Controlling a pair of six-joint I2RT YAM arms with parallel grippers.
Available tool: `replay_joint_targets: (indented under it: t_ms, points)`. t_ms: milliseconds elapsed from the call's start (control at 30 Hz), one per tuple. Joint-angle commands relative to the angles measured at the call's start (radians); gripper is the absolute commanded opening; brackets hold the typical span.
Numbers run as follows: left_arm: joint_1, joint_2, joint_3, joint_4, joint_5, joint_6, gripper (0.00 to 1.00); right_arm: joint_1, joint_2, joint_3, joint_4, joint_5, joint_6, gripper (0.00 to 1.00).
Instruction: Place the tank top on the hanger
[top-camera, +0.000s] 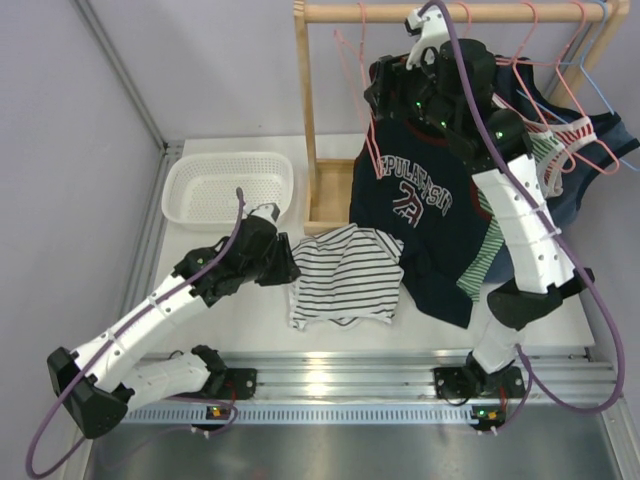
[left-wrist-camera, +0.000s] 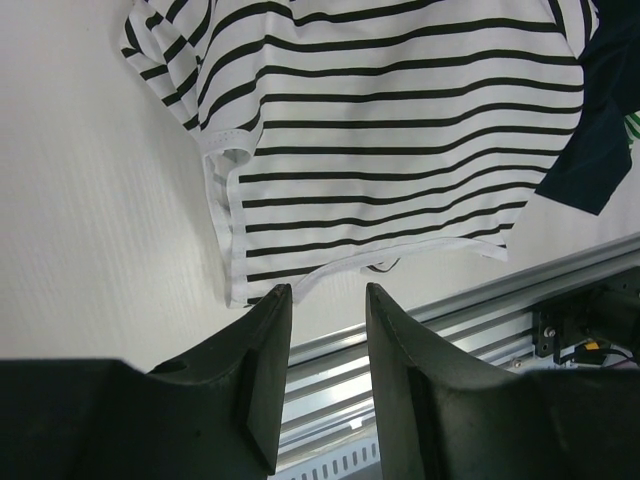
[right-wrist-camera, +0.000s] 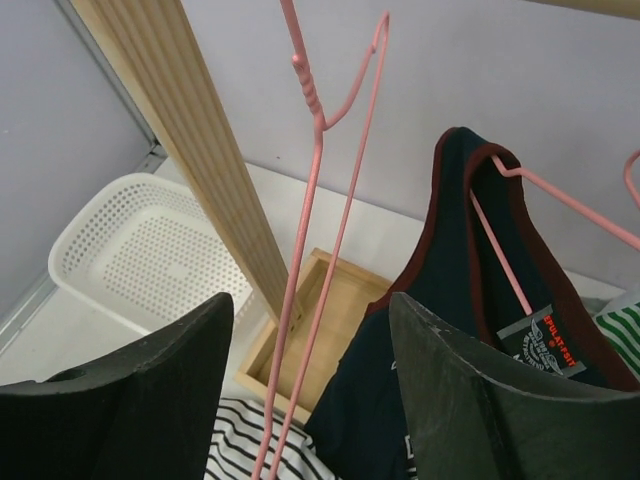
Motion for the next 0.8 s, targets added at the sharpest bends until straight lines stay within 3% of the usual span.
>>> replay_joint_targets:
  t_ms: [0,200,400,767]
  points:
    - [0.001,-0.011,0.043,-0.007,-0.014,0.021,0.41,-0.010,0.009,0.031,0.039,-0.023,-0.019,0.63]
    - [0.001,0.003,0.040,-0.003,-0.011,0.022,0.41,-0.010,0.020,-0.081,0.117,-0.040,0.003,0.57]
    - [-0.001,0.003,0.028,0.005,-0.010,0.019,0.41,-0.010,0.040,-0.093,0.134,-0.023,0.009,0.53]
    - [0.001,0.009,0.027,0.016,-0.019,0.018,0.41,-0.007,0.076,-0.081,0.118,-0.037,0.019,0.36]
